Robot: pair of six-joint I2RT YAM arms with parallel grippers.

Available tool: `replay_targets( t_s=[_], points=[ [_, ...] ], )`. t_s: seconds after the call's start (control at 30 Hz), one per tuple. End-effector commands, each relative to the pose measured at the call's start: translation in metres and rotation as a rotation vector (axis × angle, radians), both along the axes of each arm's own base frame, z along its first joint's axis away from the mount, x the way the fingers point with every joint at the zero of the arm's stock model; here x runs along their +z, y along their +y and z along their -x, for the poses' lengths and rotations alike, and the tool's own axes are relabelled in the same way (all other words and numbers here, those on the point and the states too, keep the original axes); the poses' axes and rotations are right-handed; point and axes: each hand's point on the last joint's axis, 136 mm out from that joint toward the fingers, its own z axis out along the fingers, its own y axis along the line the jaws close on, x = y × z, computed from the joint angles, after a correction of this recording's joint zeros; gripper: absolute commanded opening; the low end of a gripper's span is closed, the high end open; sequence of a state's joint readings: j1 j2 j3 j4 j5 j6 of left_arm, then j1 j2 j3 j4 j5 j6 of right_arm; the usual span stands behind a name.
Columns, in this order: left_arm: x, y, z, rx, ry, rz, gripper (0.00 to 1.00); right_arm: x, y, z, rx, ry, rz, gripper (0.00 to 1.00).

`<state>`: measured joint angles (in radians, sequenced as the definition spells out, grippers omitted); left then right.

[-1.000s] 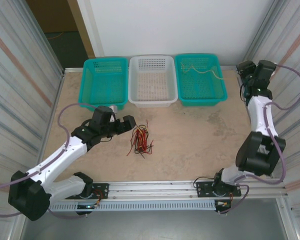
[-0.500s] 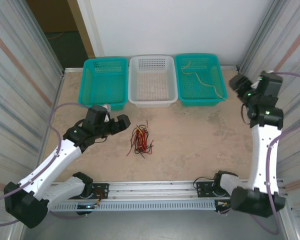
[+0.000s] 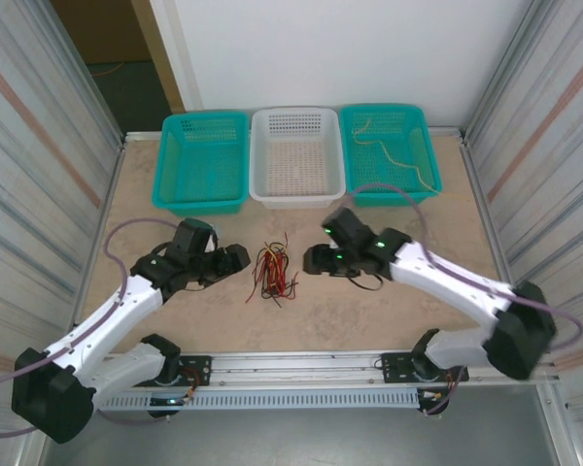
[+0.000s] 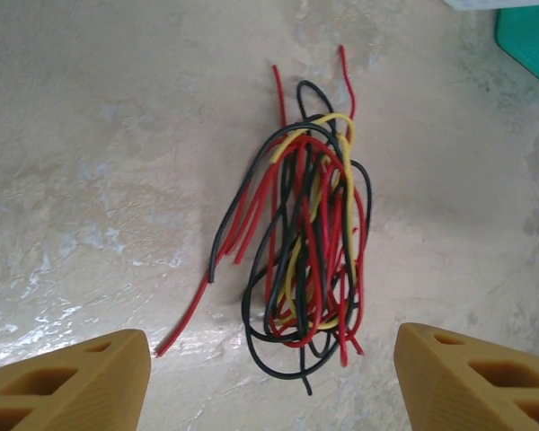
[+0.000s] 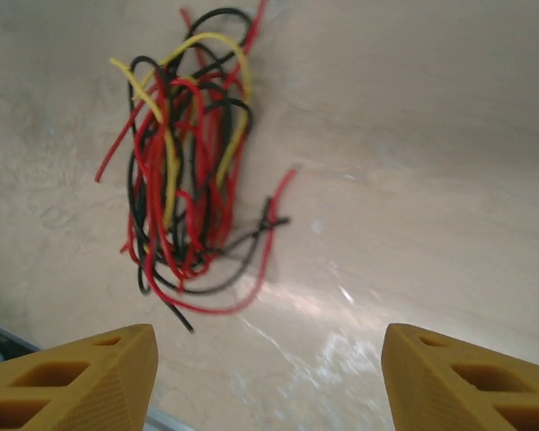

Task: Untangle the cables

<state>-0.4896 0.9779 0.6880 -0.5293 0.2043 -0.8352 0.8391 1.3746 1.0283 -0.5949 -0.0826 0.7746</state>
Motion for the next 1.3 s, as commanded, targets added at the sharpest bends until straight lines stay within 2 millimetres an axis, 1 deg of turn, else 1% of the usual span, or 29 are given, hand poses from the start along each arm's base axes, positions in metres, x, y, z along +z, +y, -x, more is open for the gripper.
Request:
replay_targets(
  t_s=[0.0,0.03,0.13,0.23,0.3,0.4,0.47,0.67,0.73,0.77,0.83,0.93,1.03,1.1,1.13,1.17,1.27],
  points=[
    [-0.009,0.005,0.003,0.032,0.053,0.017,0.71,0.006,0.056,-0.024,0.136,-0.049,-0.007,0.60],
    [-0.010,0.006,0.002,0.043,0.057,0.023,0.70,0.001,0.068,-0.029,0.173,-0.042,0.019,0.58],
    [-0.016,0.009,-0.001,0.064,0.068,0.036,0.67,-0.009,0.091,-0.046,0.239,-0.041,0.063,0.52],
    [-0.021,0.009,-0.003,0.067,0.087,0.059,0.64,-0.022,0.105,-0.058,0.290,-0.025,0.104,0.48],
    [-0.022,0.006,-0.004,0.061,0.086,0.073,0.64,-0.033,0.111,-0.059,0.327,0.003,0.133,0.44],
    [-0.020,0.003,-0.006,0.051,0.072,0.097,0.67,-0.048,0.111,-0.061,0.341,0.027,0.181,0.39],
    [-0.020,0.001,-0.007,0.044,0.070,0.106,0.68,-0.056,0.108,-0.063,0.338,0.033,0.203,0.39],
    [-0.017,-0.007,-0.010,0.007,0.068,0.124,0.68,-0.065,0.106,-0.066,0.335,0.035,0.223,0.35],
    [-0.011,-0.009,-0.010,-0.011,0.067,0.130,0.67,-0.066,0.106,-0.067,0.334,0.029,0.234,0.19],
    [-0.007,-0.010,-0.010,-0.014,0.061,0.134,0.67,-0.066,0.104,-0.069,0.328,0.023,0.243,0.14],
    [-0.003,-0.010,-0.010,-0.014,0.046,0.141,0.67,-0.059,0.102,-0.071,0.324,0.007,0.238,0.01],
    [-0.004,-0.011,-0.011,-0.010,0.033,0.153,0.68,-0.035,0.098,-0.070,0.327,-0.058,0.222,0.00],
    [-0.001,-0.019,-0.018,-0.011,0.016,0.209,0.68,0.008,0.090,-0.063,0.327,-0.153,0.156,0.00],
    [0.005,-0.030,-0.024,-0.013,0.001,0.283,0.67,0.039,0.083,-0.055,0.328,-0.215,0.095,0.00],
    [0.008,-0.035,-0.027,-0.021,-0.007,0.309,0.67,0.051,0.080,-0.051,0.325,-0.237,0.068,0.00],
    [0.012,-0.042,-0.029,-0.037,-0.020,0.330,0.69,0.066,0.078,-0.046,0.330,-0.264,0.029,0.00],
    [0.021,-0.066,-0.034,-0.111,-0.068,0.340,0.73,0.097,0.071,-0.034,0.335,-0.317,-0.053,0.00]
  ],
)
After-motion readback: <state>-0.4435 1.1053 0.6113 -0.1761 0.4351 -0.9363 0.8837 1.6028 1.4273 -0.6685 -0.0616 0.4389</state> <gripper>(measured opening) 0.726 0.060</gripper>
